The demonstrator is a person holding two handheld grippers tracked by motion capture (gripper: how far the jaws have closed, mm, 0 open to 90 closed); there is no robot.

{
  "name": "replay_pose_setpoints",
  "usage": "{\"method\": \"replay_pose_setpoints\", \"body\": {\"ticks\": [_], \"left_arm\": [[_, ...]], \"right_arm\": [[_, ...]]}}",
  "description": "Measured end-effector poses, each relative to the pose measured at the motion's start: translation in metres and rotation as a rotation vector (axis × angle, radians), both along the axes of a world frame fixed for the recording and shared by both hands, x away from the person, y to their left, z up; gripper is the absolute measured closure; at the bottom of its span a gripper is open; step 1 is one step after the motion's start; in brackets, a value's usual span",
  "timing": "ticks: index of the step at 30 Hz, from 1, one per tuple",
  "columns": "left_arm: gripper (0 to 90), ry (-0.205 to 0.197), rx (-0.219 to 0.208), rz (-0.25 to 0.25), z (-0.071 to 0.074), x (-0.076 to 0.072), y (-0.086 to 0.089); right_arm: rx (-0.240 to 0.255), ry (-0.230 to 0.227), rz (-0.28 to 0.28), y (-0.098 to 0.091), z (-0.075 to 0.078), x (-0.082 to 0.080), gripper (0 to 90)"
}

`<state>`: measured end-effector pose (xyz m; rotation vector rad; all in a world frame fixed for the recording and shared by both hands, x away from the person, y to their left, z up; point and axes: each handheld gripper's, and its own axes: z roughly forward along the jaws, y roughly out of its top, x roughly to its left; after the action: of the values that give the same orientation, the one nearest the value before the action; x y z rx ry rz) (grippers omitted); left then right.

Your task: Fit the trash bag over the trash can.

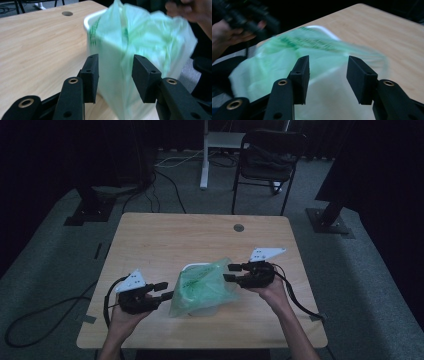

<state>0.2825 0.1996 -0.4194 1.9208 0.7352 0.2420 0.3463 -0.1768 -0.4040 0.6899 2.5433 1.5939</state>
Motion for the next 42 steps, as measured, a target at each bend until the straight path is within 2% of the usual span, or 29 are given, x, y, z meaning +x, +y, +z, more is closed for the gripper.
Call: {"method": "replay_pose_setpoints", "body": {"ticks": [5, 9, 13, 18, 22, 24, 26, 27, 28, 29, 35, 36, 38, 39, 42], "left_arm": [[56.1, 0.003, 0.025, -0.023, 0.012, 0.011, -0.021], [55.7, 0.015, 0.060, -0.020, 0.014, 0.022, -0.034], [56.0, 0.034, 0.095, 0.011, 0.011, 0.031, -0.041], [61.9, 0.045, 0.119, 0.049, 0.009, 0.034, -0.043], [73.7, 0.055, 0.084, 0.053, 0.011, 0.036, -0.038], [79.5, 0.059, 0.067, 0.051, 0.012, 0.038, -0.037], [80.7, 0.063, 0.062, 0.046, 0.012, 0.038, -0.037], [80.7, 0.060, 0.054, 0.044, 0.013, 0.038, -0.036], [86.5, 0.061, 0.042, 0.038, 0.013, 0.038, -0.035], [89.4, 0.066, 0.041, 0.037, 0.013, 0.038, -0.034], [89.6, 0.063, 0.035, 0.043, 0.012, 0.037, -0.033], [89.6, 0.065, 0.031, 0.044, 0.011, 0.037, -0.032], [89.6, 0.067, 0.028, 0.045, 0.011, 0.037, -0.032], [89.6, 0.069, 0.027, 0.044, 0.011, 0.037, -0.032], [89.5, 0.072, 0.023, 0.045, 0.011, 0.036, -0.033]], "right_arm": [[0.009, 0.009, 0.042, 0.004, -0.003, -0.014, 51.7], [0.010, 0.025, 0.074, 0.006, -0.005, -0.023, 51.3], [-0.012, 0.031, 0.101, 0.008, -0.010, -0.031, 51.0], [-0.024, 0.034, 0.099, 0.006, -0.015, -0.035, 52.6], [-0.047, 0.035, 0.109, 0.004, -0.019, -0.039, 64.6], [-0.063, 0.031, 0.125, 0.004, -0.020, -0.042, 74.4], [-0.073, 0.027, 0.130, 0.005, -0.021, -0.043, 77.7], [-0.088, 0.021, 0.129, 0.005, -0.022, -0.044, 82.0], [-0.114, 0.006, 0.124, 0.006, -0.023, -0.047, 87.9], [-0.121, 0.003, 0.124, 0.007, -0.024, -0.048, 89.9], [-0.119, -0.005, 0.133, 0.007, -0.023, -0.055, 90.0], [-0.117, -0.004, 0.131, 0.007, -0.023, -0.056, 89.0], [-0.091, 0.010, 0.148, 0.007, -0.022, -0.057, 66.1], [-0.067, 0.035, 0.157, 0.006, -0.022, -0.056, 59.3], [-0.044, 0.076, 0.146, 0.008, -0.022, -0.054, 51.5]]}}
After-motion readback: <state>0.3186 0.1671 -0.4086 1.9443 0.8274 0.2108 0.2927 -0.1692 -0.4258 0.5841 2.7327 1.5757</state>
